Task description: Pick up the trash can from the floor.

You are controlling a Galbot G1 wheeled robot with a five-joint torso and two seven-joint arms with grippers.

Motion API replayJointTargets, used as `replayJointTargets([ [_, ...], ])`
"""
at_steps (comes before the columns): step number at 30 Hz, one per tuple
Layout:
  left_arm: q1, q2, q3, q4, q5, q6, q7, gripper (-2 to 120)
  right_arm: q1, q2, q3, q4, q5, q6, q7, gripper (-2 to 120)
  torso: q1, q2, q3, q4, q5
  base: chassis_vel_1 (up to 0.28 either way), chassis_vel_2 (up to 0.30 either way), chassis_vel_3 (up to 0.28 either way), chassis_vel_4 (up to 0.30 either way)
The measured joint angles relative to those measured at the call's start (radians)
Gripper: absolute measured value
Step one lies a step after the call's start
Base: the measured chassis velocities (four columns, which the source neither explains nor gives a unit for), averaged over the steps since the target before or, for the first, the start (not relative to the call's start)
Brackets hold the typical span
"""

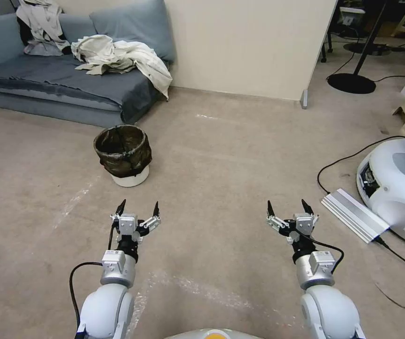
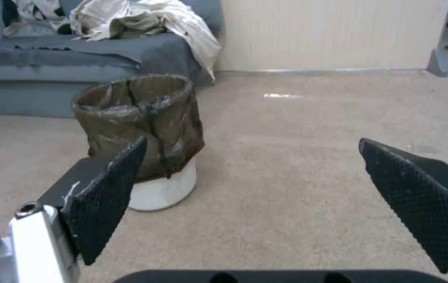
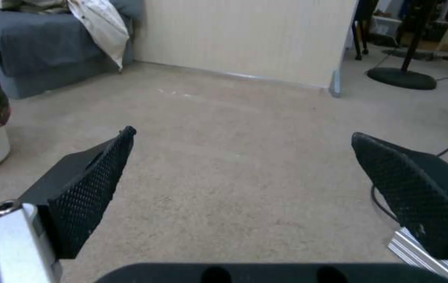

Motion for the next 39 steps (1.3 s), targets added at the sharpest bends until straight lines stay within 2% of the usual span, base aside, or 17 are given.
replayJointTargets([
  [14,0.001,-0.002,0.000,-0.007,-0.002,0.003,0.000,100,-0.002,0.000,0.000,0.004,0.000,-0.003,0.000,100,0.000,0.000,0.000,0.0001,0.0000,0.000,0.000,0.000,0.000],
  [17,0.018,-0.054,0.031,-0.112,-0.056,0.067,-0.006,100,-0.040,-0.001,-0.008,0.103,0.009,-0.058,0.007,100,0.000,0.000,0.000,0.0000,-0.0001,0.000,0.000,0.000,0.000],
  [18,0.018,-0.054,0.031,-0.112,-0.056,0.067,-0.006,100,-0.040,-0.001,-0.008,0.103,0.009,-0.058,0.007,100,0.000,0.000,0.000,0.0000,-0.0001,0.000,0.000,0.000,0.000],
  [20,0.033,-0.100,0.057,-0.201,-0.102,0.122,-0.011,100,-0.079,-0.002,-0.017,0.201,0.020,-0.114,0.018,100,0.000,0.000,0.000,-0.0001,0.0002,0.000,0.000,0.000,0.000],
  [22,0.039,-0.105,0.058,-0.218,-0.107,0.128,-0.023,100,-0.085,-0.004,-0.020,0.222,0.028,-0.110,0.023,100,0.000,0.000,0.000,-0.0008,-0.0003,0.000,0.000,0.000,0.000],
  [23,0.047,-0.106,0.051,-0.229,-0.107,0.128,-0.037,100,-0.085,-0.009,-0.021,0.227,0.035,-0.096,0.028,100,0.000,0.000,0.000,0.0001,-0.0002,0.000,0.000,0.000,0.000],
  [24,0.052,-0.104,0.043,-0.235,-0.103,0.125,-0.045,100,-0.084,-0.014,-0.022,0.228,0.045,-0.079,0.031,100,0.000,0.000,0.000,0.0001,0.0006,0.000,0.000,0.000,0.000],
  [26,0.062,-0.093,0.024,-0.236,-0.092,0.115,-0.057,100,-0.082,-0.028,-0.021,0.223,0.070,-0.025,0.036,100,0.000,0.000,0.000,0.0002,-0.0001,0.000,0.000,0.000,0.000],
  [31,0.079,-0.074,-0.001,-0.236,-0.092,0.096,-0.059,100,-0.082,-0.046,-0.015,0.201,0.092,0.042,0.036,100,0.000,0.000,0.000,0.0000,0.0001,0.000,0.000,0.000,0.000],
  [39,0.094,-0.067,-0.025,-0.245,-0.110,0.086,-0.046,100,-0.083,-0.066,-0.010,0.180,0.109,0.092,0.028,100,0.000,0.000,0.000,0.0000,0.0000,0.000,0.000,0.000,0.000],
])
